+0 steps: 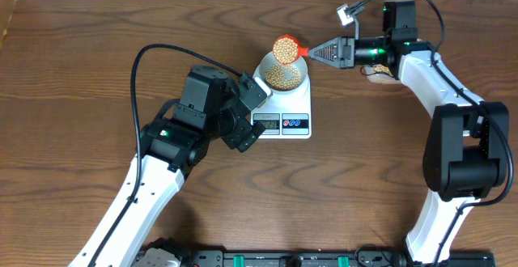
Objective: Scoop item into bowl and weigh 50g on scale
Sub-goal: 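Tilt the scoop to pour soybeans into the bowl on the scale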
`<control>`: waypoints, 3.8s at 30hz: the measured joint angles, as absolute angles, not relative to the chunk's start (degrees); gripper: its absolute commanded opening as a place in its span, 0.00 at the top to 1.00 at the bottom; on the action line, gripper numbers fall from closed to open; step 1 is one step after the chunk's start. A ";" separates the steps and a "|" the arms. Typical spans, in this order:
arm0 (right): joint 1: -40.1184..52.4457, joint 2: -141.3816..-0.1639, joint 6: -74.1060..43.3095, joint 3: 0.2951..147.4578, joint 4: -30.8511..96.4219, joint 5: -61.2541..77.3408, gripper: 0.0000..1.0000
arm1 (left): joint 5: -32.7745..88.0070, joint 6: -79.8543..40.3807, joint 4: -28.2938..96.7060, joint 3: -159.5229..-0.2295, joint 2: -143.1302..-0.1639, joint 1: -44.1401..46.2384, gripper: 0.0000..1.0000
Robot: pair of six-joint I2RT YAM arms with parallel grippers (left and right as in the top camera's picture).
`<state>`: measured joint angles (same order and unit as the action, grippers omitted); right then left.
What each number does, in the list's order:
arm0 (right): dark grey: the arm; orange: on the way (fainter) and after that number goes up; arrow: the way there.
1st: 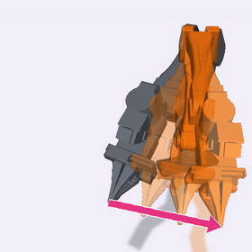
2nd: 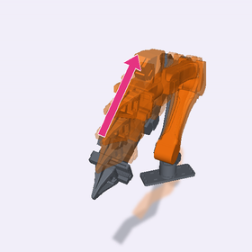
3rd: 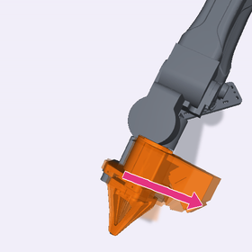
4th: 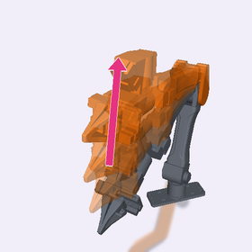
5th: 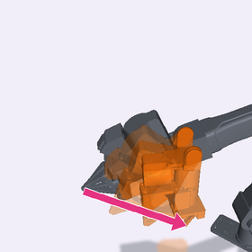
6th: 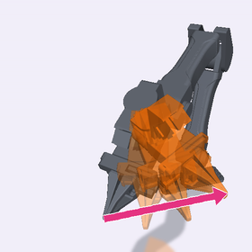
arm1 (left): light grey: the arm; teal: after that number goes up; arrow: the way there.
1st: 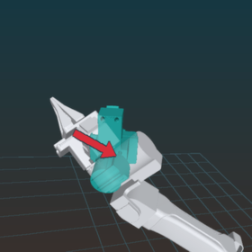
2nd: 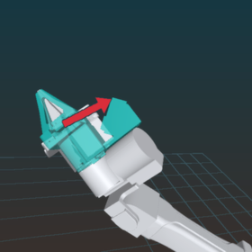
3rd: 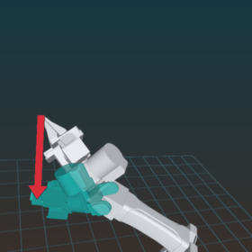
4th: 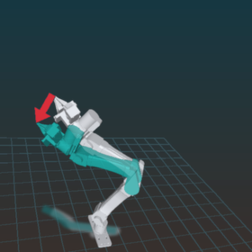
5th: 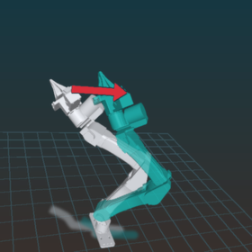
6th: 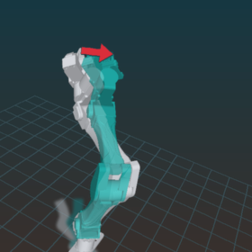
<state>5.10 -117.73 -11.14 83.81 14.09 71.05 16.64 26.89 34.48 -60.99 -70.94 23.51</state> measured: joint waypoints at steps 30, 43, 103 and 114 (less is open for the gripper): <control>7.01 -117.73 4.93 83.81 14.76 63.33 0.99 | 16.64 26.89 34.48 -60.99 -70.94 23.53 0.14; 7.01 -117.73 11.18 83.81 14.76 62.98 0.99 | 16.64 26.89 34.48 -60.99 -70.94 23.53 0.14; 7.01 -117.73 27.55 83.81 17.78 60.38 0.99 | 16.62 26.89 34.48 -60.99 -70.94 23.53 0.14; 7.01 -117.73 30.68 83.81 17.72 60.38 0.99 | 16.64 26.89 34.48 -60.99 -70.94 23.53 0.14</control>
